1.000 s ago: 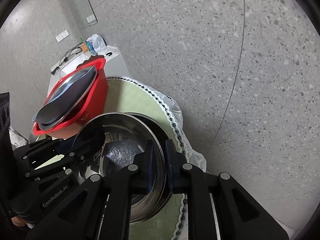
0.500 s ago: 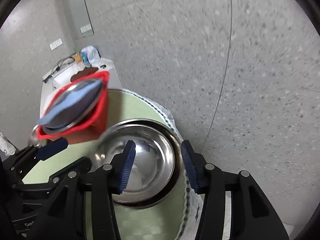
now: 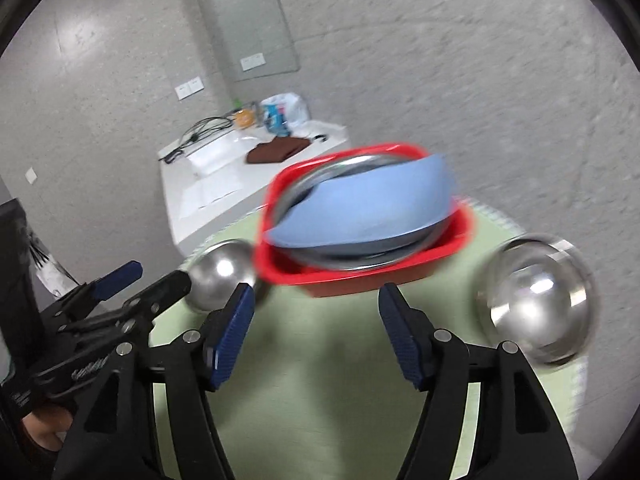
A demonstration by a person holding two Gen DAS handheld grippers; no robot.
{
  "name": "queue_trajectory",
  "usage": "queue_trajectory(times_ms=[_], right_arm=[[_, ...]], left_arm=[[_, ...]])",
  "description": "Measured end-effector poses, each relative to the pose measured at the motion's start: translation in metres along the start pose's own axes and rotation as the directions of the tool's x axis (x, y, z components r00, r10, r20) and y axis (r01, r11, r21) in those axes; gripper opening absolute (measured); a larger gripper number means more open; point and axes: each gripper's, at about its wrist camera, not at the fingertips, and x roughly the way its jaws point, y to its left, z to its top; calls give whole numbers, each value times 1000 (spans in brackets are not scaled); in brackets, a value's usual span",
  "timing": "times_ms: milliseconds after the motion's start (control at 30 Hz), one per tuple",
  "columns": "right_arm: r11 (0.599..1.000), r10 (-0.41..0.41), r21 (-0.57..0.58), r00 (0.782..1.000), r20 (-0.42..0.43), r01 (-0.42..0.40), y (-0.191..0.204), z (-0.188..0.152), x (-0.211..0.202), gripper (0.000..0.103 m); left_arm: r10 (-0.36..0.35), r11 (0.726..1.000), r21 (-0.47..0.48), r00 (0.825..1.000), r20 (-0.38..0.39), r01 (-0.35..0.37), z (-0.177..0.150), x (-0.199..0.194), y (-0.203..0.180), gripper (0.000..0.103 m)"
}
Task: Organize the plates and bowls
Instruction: 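Open both grippers and move them to the remaining small steel bowl, then grasp the remaining small steel bowl rim with both grippers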
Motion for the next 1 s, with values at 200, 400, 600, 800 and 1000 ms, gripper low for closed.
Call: queue_trajectory(times_ms=[200,400,600,800,1000], right_arm=[[987,79,142,995,-68,-69,35,-17,64,66],[984,-1,180,995,-99,19,49,-21,111,66],[984,-57,158,990,-126,77,55,-29,141,53],[986,-11,163,985,-171,40,58,-27,158,18],[988,15,153,987,-161,10,61,-27,141,17]], left_arm=[[32,999,-31,992,-124,-36,-1,46,59,76],[2,1000,-26,976,-219,-8,4,89,69,53],[-70,997,1,963,-261,73,17,118,68,22],[-138,989,11,961,-240,145,17,120,73,11],[-141,989,10,972,-188,146,8,77,74,10]])
